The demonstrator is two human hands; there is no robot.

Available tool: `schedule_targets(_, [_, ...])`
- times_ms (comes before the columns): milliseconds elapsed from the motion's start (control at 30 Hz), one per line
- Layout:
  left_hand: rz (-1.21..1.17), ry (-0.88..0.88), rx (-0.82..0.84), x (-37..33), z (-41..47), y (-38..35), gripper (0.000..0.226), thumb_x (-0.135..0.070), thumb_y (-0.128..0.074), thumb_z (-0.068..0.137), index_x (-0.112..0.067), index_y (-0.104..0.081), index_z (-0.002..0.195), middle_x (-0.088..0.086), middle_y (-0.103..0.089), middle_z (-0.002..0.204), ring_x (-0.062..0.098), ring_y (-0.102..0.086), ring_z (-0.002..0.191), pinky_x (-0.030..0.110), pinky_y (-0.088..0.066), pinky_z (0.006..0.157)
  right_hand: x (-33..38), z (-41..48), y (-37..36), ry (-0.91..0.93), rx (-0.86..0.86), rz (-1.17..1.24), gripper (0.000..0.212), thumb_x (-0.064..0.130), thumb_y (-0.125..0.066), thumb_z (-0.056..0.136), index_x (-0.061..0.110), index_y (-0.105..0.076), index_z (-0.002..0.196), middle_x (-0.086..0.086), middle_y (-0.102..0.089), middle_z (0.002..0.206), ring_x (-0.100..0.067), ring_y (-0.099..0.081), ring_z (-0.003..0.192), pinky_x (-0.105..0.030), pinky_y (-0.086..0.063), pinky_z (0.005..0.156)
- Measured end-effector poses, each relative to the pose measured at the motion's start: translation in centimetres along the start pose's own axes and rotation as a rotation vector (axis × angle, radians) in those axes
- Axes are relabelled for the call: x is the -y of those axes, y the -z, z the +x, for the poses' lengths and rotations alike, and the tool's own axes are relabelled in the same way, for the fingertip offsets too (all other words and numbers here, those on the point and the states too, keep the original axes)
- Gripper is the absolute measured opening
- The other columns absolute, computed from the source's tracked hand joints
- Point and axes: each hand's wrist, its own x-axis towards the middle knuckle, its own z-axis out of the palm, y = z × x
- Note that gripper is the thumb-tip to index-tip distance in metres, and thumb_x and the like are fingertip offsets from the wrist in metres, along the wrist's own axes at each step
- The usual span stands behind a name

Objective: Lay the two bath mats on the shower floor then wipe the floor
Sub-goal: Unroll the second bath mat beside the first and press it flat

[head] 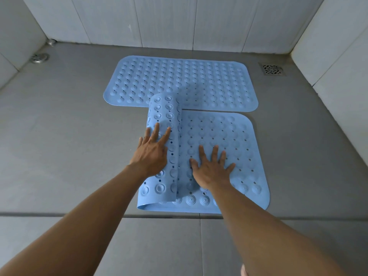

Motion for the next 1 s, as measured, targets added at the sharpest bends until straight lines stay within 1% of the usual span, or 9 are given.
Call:
schedule_targets(67, [-0.009,0.017,-0.003,0.2,-0.2,0.1,0.061,-0.024,-0.03,0.103,-0.032,-0.008,0.159,0.006,0.012,0.167,0.039,0.008,0.152,0.059,-0.011,0.121,-0.4,0.1,-0.4,-0.006,0.011,-0.013,0.069,0.07,-0.009,0.096,0.045,0.02,0.153,-0.005,0.03,0.163,-0.034,0.022,0.15,-0.07,0.01,0.114])
schedule_targets(200, [0.073,0.033,0.028,0.6,-0.3,0.1,0.072,-0.064,-0.028,0.098,-0.037,0.002,0.158,0.0,0.02,0.165,0.029,0.016,0.152,0.053,0.0,0.123,-1.2,0.1,-0.3,0.002,0.003,-0.028,0.069,0.07,-0.011,0.097,0.043,0.02,0.154,-0.006,0.028,0.163,-0.031,0.021,0.151,-0.067,0.007,0.116])
schedule_targets(267, [0.107,0.021,0.044,0.6,-0.2,0.5,0.082,-0.07,-0.033,0.094,-0.034,0.004,0.158,0.002,0.022,0.164,0.028,0.019,0.151,0.051,0.001,0.122,-1.5,0.1,-0.3,0.001,0.007,-0.015,0.069,0.067,-0.013,0.099,0.042,0.019,0.154,-0.008,0.027,0.163,-0.029,0.022,0.151,-0.065,0.006,0.117])
schedule_targets(367, [0.108,0.024,0.063,0.8,0.6,1.0,0.078,-0.052,-0.042,0.096,-0.034,0.0,0.159,0.004,0.018,0.166,0.031,0.015,0.152,0.052,-0.002,0.124,-2.1,0.1,-0.2,0.003,0.018,-0.02,0.068,0.064,-0.013,0.1,0.038,0.019,0.155,-0.008,0.026,0.164,-0.028,0.022,0.151,-0.061,0.005,0.119])
schedule_targets(533, [0.099,0.08,0.122,0.8,0.6,1.9,0.064,-0.039,-0.031,0.098,-0.034,-0.009,0.158,0.008,0.01,0.166,0.042,0.01,0.151,0.058,-0.007,0.121,-3.1,0.1,0.4,-0.039,0.042,-0.018,0.068,0.062,-0.014,0.101,0.037,0.018,0.156,-0.007,0.026,0.164,-0.041,0.017,0.15,-0.056,0.006,0.122])
schedule_targets(700, [0.103,0.064,0.07,1.4,0.0,2.3,0.082,-0.067,-0.049,0.09,-0.038,-0.011,0.157,0.005,0.011,0.167,0.035,0.007,0.153,0.059,-0.007,0.12,-3.3,0.2,1.0,-0.118,0.055,-0.018,0.069,0.057,-0.017,0.103,0.032,0.018,0.156,-0.007,0.026,0.164,-0.039,0.018,0.151,-0.062,0.004,0.12])
schedule_targets(800, [0.117,0.097,0.076,1.7,0.3,2.6,0.084,-0.051,-0.057,0.089,-0.037,-0.011,0.158,0.01,0.013,0.166,0.035,0.008,0.153,0.059,-0.009,0.121,-1.1,0.4,1.0,-0.122,-0.016,-0.014,0.067,0.047,-0.018,0.104,0.026,0.016,0.158,-0.01,0.022,0.165,-0.037,0.017,0.151,-0.065,0.004,0.118])
schedule_targets(933, [0.239,0.103,0.118,2.7,0.1,2.4,0.072,-0.029,-0.045,0.093,-0.042,-0.012,0.156,0.006,0.014,0.166,0.039,0.012,0.151,0.06,-0.008,0.12,2.4,0.8,0.5,0.005,-0.013,0.053,0.062,0.059,-0.01,0.102,0.04,0.015,0.156,-0.008,0.022,0.165,-0.034,0.02,0.151,-0.066,0.01,0.116])
schedule_targets(1000, [0.252,0.128,0.119,3.5,-0.1,2.1,0.065,-0.032,-0.038,0.097,-0.04,-0.014,0.157,0.005,0.011,0.167,0.041,0.012,0.151,0.062,-0.008,0.119,3.3,1.1,0.0,0.016,0.03,0.046,0.066,0.066,-0.009,0.098,0.042,0.015,0.155,-0.008,0.026,0.164,-0.034,0.023,0.15,-0.069,0.012,0.114])
